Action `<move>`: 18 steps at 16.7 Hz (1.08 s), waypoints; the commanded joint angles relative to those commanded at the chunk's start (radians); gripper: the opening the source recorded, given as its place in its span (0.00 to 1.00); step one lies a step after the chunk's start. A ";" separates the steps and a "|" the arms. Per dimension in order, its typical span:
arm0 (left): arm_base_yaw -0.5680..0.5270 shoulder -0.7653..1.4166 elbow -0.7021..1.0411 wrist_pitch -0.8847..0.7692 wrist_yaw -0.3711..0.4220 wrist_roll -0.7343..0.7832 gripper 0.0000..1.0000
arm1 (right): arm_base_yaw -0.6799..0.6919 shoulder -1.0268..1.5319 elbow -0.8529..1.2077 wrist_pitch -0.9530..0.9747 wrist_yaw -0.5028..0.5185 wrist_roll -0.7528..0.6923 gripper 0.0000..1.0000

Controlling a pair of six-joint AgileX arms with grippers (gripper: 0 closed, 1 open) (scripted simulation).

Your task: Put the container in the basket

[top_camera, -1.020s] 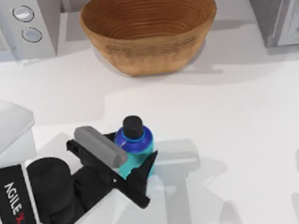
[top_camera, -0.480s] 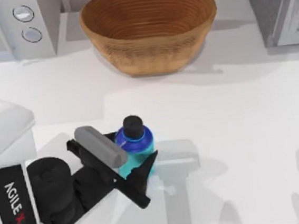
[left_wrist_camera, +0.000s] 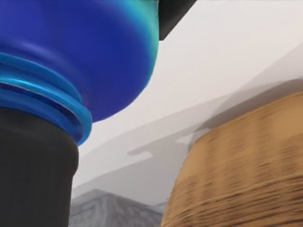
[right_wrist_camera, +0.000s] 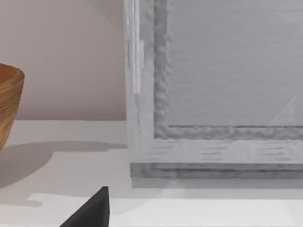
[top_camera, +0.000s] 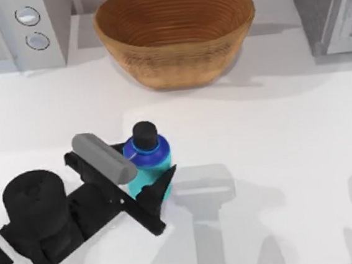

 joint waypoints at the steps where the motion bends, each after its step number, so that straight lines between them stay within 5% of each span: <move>1: 0.014 -0.069 -0.008 -0.062 0.013 0.003 0.00 | 0.000 0.000 0.000 0.000 0.000 0.000 1.00; 18: 0.283 -1.424 -0.165 -1.282 0.260 0.054 0.00 | 0.000 0.000 0.000 0.000 0.000 0.000 1.00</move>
